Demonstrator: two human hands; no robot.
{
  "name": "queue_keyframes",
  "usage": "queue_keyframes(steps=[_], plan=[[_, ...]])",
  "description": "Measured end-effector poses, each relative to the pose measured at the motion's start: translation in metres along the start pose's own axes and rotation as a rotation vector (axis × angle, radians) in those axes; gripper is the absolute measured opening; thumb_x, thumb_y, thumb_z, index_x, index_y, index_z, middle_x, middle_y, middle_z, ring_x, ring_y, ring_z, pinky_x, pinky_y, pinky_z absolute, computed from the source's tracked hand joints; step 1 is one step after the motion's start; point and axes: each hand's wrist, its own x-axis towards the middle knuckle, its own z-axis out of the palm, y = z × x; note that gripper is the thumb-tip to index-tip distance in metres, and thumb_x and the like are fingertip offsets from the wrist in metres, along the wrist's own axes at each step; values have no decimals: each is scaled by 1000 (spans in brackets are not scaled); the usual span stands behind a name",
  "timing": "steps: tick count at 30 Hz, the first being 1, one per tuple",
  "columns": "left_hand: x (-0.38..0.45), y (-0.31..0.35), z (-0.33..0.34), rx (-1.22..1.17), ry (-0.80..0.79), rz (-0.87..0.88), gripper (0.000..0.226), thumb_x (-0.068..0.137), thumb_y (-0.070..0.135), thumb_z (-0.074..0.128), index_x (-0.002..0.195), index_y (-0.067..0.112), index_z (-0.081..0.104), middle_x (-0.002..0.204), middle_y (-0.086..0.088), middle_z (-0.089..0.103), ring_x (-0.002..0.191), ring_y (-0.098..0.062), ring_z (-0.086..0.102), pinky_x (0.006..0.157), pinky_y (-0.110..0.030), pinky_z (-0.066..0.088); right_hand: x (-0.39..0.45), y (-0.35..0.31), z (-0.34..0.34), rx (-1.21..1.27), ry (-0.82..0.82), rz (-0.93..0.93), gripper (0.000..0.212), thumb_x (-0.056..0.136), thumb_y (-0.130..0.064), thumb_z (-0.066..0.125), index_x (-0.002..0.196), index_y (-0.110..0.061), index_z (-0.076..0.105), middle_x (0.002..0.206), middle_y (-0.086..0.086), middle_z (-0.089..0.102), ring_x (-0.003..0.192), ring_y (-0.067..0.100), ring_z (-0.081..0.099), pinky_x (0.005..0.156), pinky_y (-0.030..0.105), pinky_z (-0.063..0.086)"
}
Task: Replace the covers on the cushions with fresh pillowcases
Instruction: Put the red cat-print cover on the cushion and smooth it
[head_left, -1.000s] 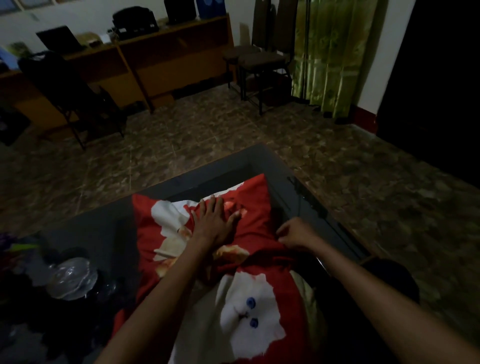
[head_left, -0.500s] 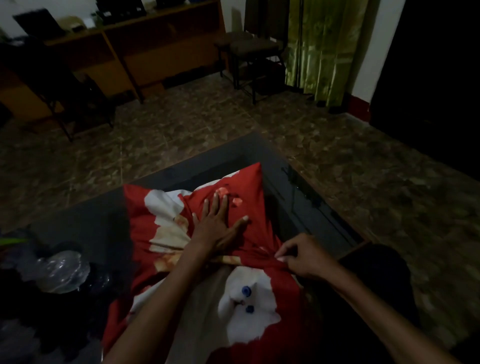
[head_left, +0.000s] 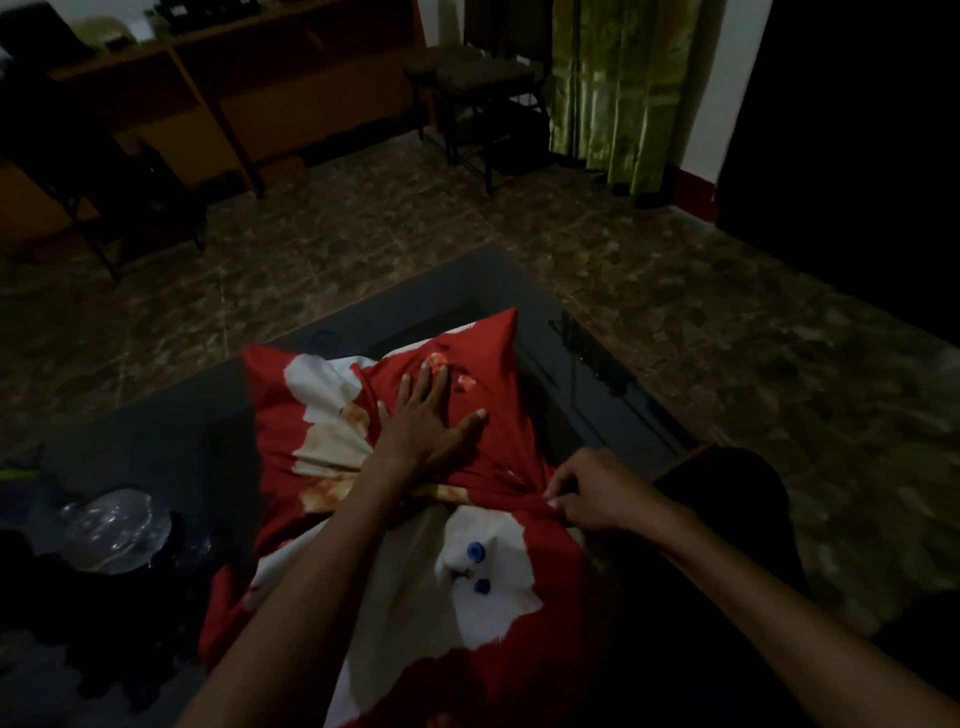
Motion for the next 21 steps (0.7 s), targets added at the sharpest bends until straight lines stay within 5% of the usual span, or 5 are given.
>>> queue_keyframes(steps=[3,5,9,13,21], plan=[[-6,3,0,13,5,15,90,91,78,31,160,33,-3,167,5,-12,154,-24,-10,119,-62,-3,12,1,-14,104,10,29,11,93,-21,71,92,-26,80,76,-20,70,76,-5,67,77,21,49],[-12,4,1,55,-5,6,90,91,79,28,160,31,-5,167,3,-13,154,-25,-11,120,-61,-3,24,3,-18,183,165,42,11,91,-20,73,97,-27,78,88,-10,75,85,4,70,81,25,52],[-29,8,4,95,-7,-28,98,87,84,28,160,29,-7,167,1,-15,153,-29,-11,119,-59,-4,26,4,-7,94,154,93,35,77,-20,86,111,-22,77,102,-1,73,91,11,68,76,17,46],[-39,10,10,58,24,-107,101,84,86,27,159,29,-8,166,-1,-16,153,-31,-10,120,-57,-3,23,21,0,55,234,113,17,79,-22,86,95,-20,81,90,-5,76,70,-1,62,56,2,40],[-42,12,12,33,58,-97,99,86,85,22,160,24,-6,166,-1,-15,153,-25,-12,120,-55,-6,17,13,-5,-207,-62,158,20,85,-27,77,97,-12,81,102,5,77,91,15,72,82,28,59]])
